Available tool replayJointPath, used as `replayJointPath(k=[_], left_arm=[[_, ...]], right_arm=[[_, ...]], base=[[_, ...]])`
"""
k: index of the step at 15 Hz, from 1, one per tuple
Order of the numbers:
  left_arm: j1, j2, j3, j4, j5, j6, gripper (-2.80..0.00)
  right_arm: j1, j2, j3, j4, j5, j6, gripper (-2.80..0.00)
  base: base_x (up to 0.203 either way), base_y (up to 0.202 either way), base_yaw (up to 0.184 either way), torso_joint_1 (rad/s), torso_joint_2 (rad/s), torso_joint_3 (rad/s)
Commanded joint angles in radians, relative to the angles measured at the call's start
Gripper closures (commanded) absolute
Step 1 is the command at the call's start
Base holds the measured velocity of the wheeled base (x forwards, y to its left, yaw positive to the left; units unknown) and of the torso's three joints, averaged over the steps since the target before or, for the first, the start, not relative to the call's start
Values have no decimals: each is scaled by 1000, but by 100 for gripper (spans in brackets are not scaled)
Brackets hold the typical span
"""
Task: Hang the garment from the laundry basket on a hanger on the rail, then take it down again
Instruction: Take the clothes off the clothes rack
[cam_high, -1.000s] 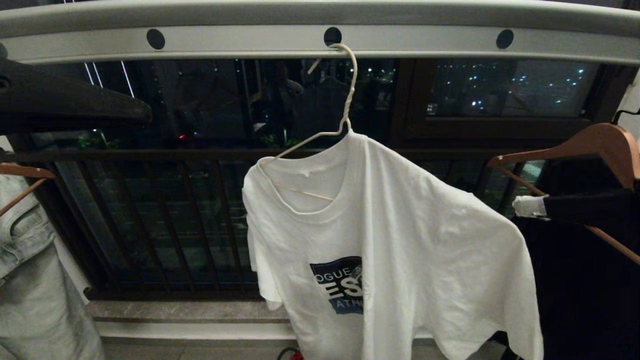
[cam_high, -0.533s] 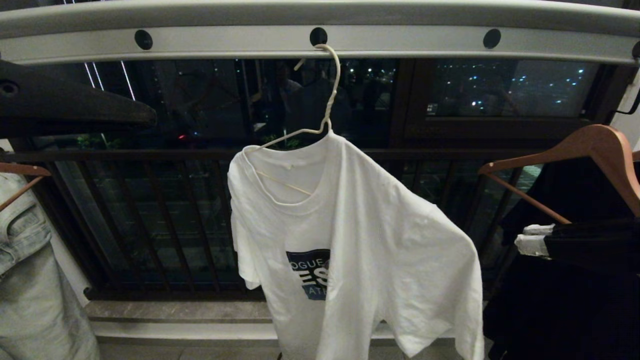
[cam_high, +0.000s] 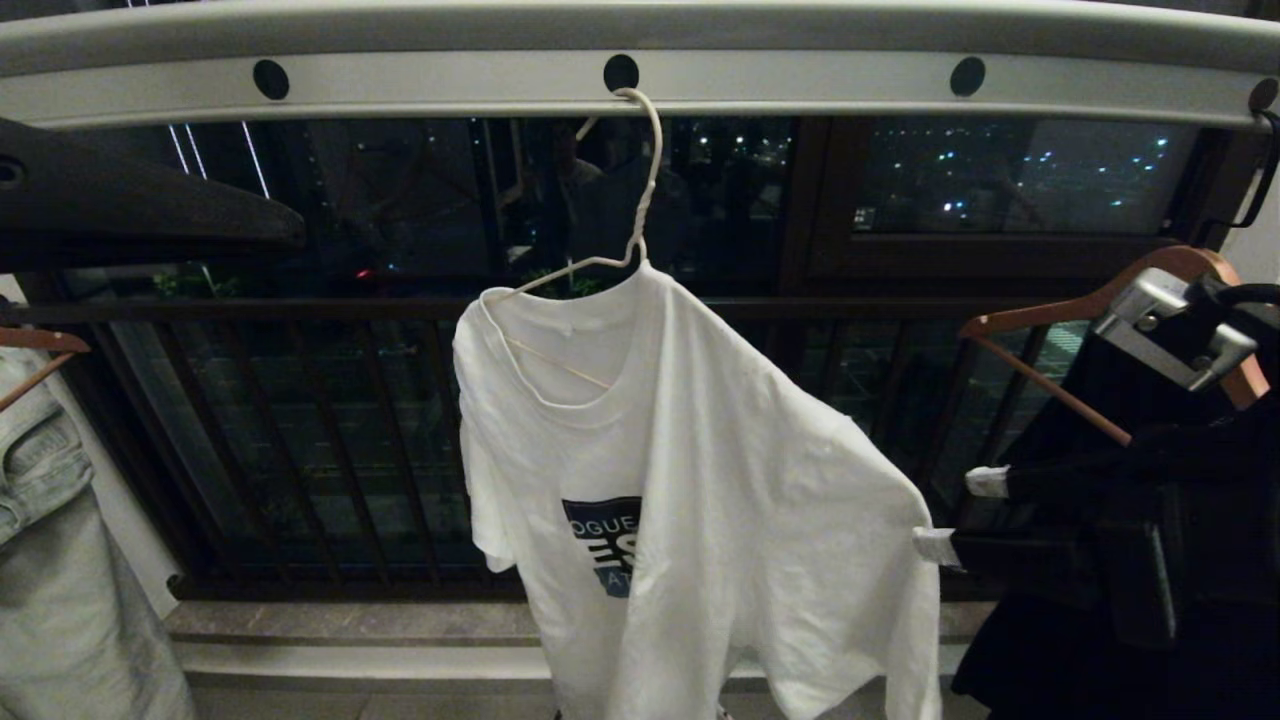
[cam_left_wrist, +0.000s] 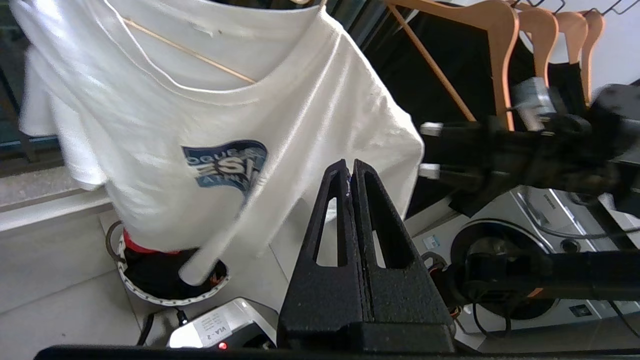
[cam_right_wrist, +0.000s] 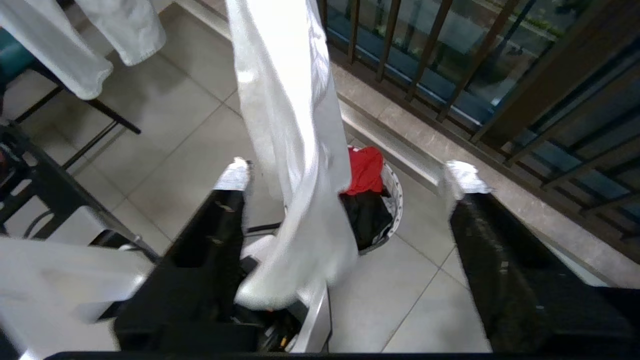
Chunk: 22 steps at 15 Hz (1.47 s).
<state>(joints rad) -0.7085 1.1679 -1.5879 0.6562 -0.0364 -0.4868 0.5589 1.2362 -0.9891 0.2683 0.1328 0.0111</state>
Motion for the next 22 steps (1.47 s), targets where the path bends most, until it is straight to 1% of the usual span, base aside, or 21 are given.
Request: replayJointPath(k=[1,4,5,10,14,18,20,22], left_arm=[[0,-7,0,3,0,-3,0],[0,-18,-1,2,0,-3,0],[0,-22,0,2,1,-3,0],[0,-24,-1,2,1,-3,0],[0,-25,0,2,1,-3,0],[0,-24,0,2,1,-3,0],[0,-22,0,2,1,-3,0],[0,-22,0,3,1,-3,0]], right_arm=[[2,54,23,-15,5,-1,-280],[3,99,49,-20,4,0,-280],[3,99,53,-20,4,0,0],[3,62,64,-9,1,-20,0],[3,60,69,-6,-1,-20,0],[3,59,101,-6,-5,-22,0],[3,60,104,2,-22,-32,0],[3,60,108,49,-43,-33,0]], base=[[0,0,0,0,0,0],[0,0,0,0,0,0],[0,0,0,0,0,0],[0,0,0,0,0,0],[0,0,0,0,0,0],[0,0,0,0,0,0],[0,0,0,0,0,0],[0,0,0,0,0,0]])
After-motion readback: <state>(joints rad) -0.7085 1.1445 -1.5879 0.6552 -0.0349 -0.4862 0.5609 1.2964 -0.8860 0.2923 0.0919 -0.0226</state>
